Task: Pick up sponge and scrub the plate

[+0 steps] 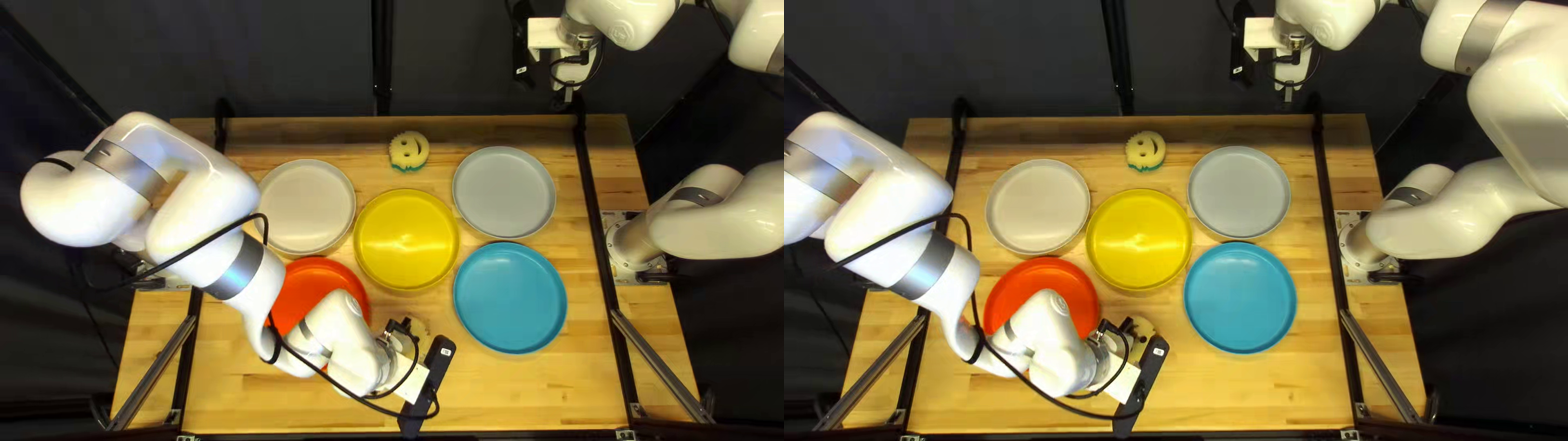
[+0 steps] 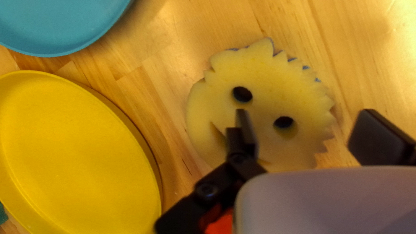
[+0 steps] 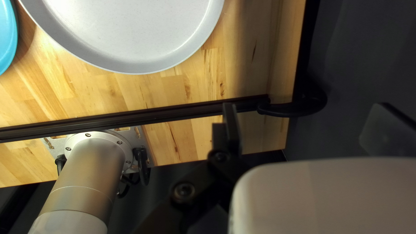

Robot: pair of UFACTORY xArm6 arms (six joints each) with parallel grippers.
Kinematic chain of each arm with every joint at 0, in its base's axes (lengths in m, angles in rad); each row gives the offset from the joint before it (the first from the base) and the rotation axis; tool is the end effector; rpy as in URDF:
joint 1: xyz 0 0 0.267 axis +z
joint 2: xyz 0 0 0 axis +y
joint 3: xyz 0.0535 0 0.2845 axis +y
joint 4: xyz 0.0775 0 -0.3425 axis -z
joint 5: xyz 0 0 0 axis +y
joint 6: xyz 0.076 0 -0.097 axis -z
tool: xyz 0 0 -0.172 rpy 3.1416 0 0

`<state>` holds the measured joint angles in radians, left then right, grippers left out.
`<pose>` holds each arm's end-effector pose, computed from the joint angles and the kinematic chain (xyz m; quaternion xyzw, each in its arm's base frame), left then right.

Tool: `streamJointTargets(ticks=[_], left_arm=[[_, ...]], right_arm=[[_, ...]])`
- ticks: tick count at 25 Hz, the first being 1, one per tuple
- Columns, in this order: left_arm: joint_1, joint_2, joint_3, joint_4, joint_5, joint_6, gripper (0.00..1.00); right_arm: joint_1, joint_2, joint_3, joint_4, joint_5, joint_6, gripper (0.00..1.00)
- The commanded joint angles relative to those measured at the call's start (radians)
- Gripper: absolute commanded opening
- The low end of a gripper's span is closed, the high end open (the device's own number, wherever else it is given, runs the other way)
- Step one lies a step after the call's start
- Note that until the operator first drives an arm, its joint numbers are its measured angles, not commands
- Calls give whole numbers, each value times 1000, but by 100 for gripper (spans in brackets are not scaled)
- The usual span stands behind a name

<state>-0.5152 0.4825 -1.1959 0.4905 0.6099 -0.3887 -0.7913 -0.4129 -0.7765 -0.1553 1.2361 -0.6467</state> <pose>0.5205 -0.2450 0.0333 -0.9547 0.2524 -0.1103 0.1123 0.2180 -0.2710 0.2238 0.9961 -0.0449 -0.0654 0.0393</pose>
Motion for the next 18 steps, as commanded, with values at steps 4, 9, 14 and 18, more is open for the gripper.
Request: streamJointTargets(ticks=[4,9,14,18], left_arm=[[4,-6,20,5,-20,-10,0],[42,-56,94,-38,-67,44,0],[108,-60,194,-51,-197,87,0],[108,-60,194,-51,-197,87,0]], right_arm=[[0,0,0,0,0,0,100],[0,0,0,0,0,0,100],[0,0,0,0,0,0,100],[0,0,0,0,0,0,100]])
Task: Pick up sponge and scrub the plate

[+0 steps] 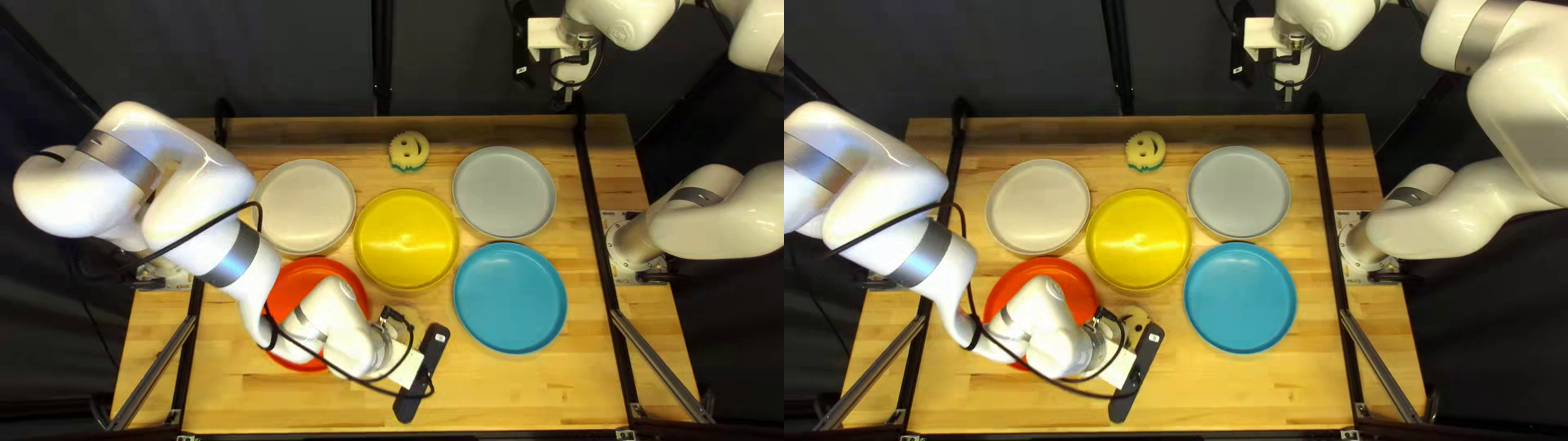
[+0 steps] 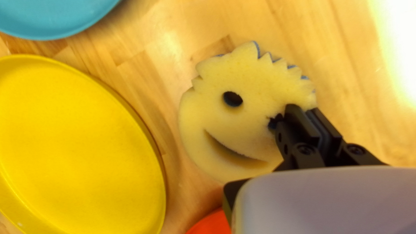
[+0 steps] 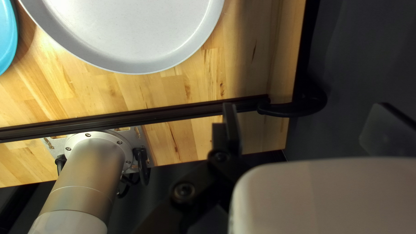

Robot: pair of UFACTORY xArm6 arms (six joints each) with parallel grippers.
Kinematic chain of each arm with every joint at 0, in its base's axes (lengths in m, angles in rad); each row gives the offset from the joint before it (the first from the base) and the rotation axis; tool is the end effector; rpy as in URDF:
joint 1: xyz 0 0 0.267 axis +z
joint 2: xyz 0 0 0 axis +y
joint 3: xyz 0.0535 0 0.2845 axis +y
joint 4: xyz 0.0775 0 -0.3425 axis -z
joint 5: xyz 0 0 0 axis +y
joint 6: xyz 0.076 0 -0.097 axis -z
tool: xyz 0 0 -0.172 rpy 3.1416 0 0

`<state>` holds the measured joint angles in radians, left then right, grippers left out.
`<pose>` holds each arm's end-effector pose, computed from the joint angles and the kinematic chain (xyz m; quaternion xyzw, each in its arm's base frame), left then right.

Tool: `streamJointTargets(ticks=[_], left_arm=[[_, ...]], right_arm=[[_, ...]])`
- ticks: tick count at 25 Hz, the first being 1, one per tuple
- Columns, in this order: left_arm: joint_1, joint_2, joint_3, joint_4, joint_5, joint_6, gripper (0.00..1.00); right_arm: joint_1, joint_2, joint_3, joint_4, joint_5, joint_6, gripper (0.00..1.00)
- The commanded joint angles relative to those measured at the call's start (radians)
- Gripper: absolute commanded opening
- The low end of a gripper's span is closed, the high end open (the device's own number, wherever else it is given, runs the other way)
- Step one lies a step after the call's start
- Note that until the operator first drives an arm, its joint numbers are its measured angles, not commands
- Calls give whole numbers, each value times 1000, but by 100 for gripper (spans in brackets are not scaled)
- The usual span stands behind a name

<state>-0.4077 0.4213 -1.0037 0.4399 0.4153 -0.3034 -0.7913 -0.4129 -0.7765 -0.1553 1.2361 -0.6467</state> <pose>0.5033 -0.1993 0.0108 -0.9612 0.2420 -0.1127 0.0695 0.2180 -0.2710 0.2238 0.9961 -0.0449 -0.0654 0.0393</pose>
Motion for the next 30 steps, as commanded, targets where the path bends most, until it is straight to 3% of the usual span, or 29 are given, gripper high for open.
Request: streamJointTargets(ticks=[1,5,12,19,30], left_arm=[[1,1,2,-1,-3,1,0],[-1,-3,7,5,-5,-8,0],[-91,-82,-131,-26,248,-2,0],[-117,-77,-205,-20,350,-2,0],[-129,-183,-60,-25,385,-98,0]], right_arm=[[0,0,0,0,0,0,100],[0,0,0,0,0,0,100],[0,0,0,0,0,0,100],[0,0,0,0,0,0,100],[0,0,0,0,0,0,100]])
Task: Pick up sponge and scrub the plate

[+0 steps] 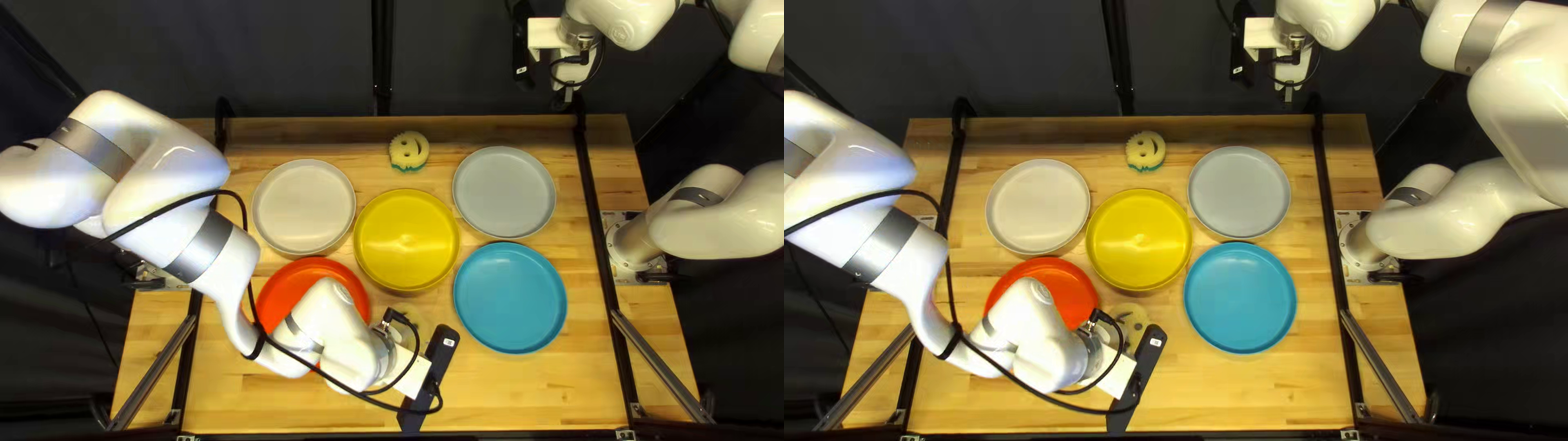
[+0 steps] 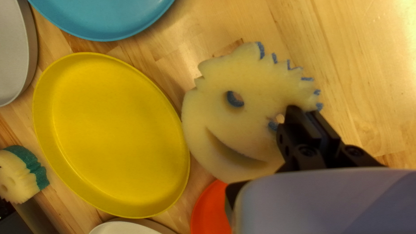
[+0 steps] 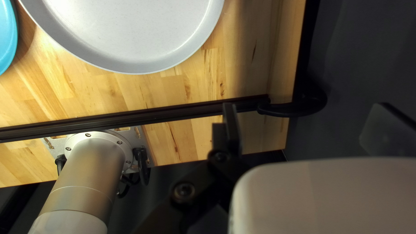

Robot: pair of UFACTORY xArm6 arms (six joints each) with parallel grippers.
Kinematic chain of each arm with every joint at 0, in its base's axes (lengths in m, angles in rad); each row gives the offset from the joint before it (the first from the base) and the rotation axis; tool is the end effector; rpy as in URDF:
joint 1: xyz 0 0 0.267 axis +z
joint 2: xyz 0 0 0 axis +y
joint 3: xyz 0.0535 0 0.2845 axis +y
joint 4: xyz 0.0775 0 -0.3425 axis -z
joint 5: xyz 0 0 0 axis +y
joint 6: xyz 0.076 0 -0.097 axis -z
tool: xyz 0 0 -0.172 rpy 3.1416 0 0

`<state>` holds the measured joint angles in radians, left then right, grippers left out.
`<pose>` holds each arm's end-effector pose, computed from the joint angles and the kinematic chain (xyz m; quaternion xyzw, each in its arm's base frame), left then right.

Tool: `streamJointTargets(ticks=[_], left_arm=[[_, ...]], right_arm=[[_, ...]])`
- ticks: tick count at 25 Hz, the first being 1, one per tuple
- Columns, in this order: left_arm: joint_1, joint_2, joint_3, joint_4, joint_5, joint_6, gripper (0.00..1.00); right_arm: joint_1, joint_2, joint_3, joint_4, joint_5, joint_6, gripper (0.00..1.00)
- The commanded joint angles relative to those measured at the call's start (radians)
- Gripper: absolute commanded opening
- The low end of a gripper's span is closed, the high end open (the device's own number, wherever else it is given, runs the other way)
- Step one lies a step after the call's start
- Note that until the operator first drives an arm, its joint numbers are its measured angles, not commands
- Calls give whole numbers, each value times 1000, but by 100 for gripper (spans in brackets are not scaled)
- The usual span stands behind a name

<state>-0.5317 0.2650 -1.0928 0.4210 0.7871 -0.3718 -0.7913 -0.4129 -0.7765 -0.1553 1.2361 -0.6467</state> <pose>0.4816 -0.2183 0.0960 -0.9631 0.2221 -0.0838 0.1271 0.2180 -0.2710 0.2238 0.9961 -0.0449 -0.0654 0.0393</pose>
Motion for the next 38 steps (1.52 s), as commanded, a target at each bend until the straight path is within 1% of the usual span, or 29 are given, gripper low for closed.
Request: streamJointTargets(ticks=[1,6,8,17,26,30,38], left_arm=[[-8,-32,34,-7,16,-36,0],[-29,-77,97,-19,21,-86,0],[-42,-102,140,-27,12,-117,0],[-75,-159,249,-53,-26,-210,0],[-78,-161,255,-54,-29,-218,0],[-80,-149,250,-68,-32,-213,0],[-97,-132,270,-98,-59,-211,0]], right_arm=[[0,0,0,0,0,0,100],[0,0,0,0,0,0,100],[0,0,0,0,0,0,100],[0,0,0,0,0,0,100],[0,0,0,0,0,0,100],[0,0,0,0,0,0,100],[0,0,0,0,0,0,100]])
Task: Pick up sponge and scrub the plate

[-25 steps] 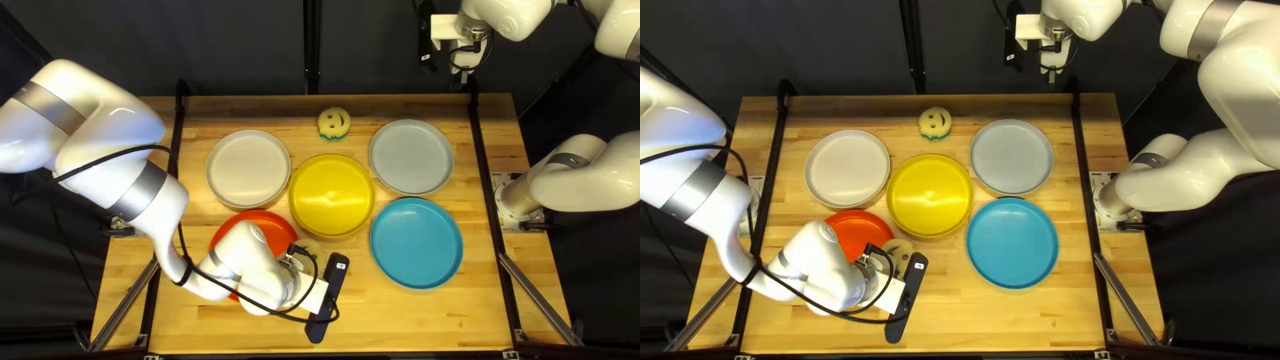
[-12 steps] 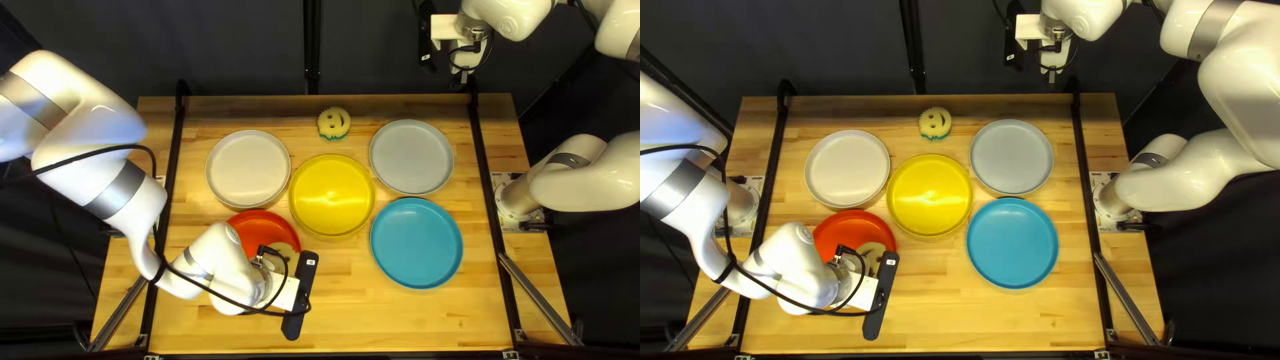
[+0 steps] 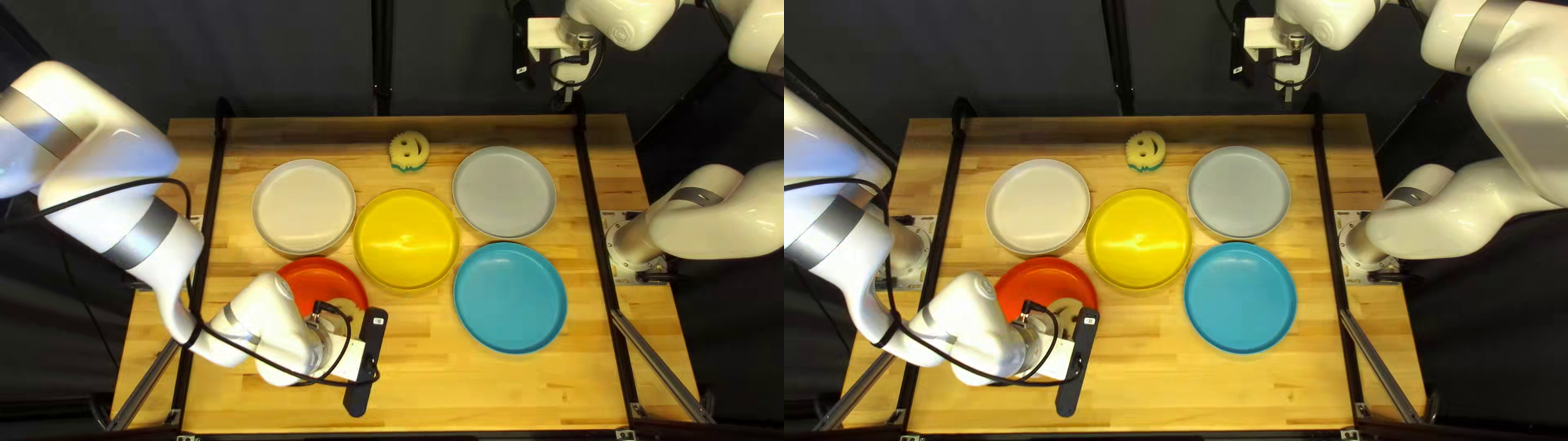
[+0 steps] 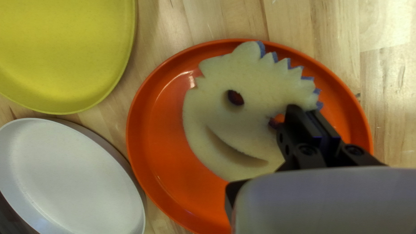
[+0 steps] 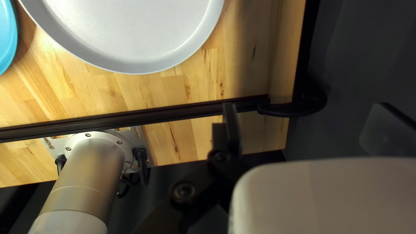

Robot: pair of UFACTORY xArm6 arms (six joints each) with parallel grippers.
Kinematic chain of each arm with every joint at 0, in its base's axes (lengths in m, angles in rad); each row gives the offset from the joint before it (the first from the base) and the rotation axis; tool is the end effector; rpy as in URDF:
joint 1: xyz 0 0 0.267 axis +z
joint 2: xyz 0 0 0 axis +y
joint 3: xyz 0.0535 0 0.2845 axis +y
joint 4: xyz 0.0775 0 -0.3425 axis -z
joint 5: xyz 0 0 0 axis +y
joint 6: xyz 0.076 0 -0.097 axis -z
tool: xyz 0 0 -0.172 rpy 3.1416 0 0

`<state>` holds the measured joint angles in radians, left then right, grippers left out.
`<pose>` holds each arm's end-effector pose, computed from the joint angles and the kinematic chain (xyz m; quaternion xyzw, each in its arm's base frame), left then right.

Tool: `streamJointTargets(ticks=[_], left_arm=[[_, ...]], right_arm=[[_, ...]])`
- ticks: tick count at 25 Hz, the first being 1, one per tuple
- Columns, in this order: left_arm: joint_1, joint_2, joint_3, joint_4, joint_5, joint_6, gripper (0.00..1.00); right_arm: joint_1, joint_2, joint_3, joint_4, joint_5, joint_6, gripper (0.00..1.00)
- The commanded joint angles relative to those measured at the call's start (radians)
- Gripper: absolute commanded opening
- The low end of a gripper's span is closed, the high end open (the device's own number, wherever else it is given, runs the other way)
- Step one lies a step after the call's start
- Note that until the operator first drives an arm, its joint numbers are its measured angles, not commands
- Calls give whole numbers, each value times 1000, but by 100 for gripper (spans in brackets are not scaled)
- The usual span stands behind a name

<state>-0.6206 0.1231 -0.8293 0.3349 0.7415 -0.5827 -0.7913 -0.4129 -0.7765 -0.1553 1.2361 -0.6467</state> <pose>0.3828 -0.2229 0.0655 -0.9833 0.1435 -0.0481 0.1009 0.2180 -0.2710 0.2238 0.9961 -0.0449 -0.0654 0.0393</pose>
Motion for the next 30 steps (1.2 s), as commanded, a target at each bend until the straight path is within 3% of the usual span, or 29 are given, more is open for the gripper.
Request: streamJointTargets(ticks=[1,9,25,30], left_arm=[[-11,15,9,-18,-19,1,0],[28,26,36,-27,-75,31,0],[55,17,34,-18,-78,46,0],[68,53,5,-13,-103,86,0]], right_arm=[[0,0,0,0,0,0,100],[0,0,0,0,0,0,100],[0,0,0,0,0,0,100],[0,0,0,0,0,0,100]])
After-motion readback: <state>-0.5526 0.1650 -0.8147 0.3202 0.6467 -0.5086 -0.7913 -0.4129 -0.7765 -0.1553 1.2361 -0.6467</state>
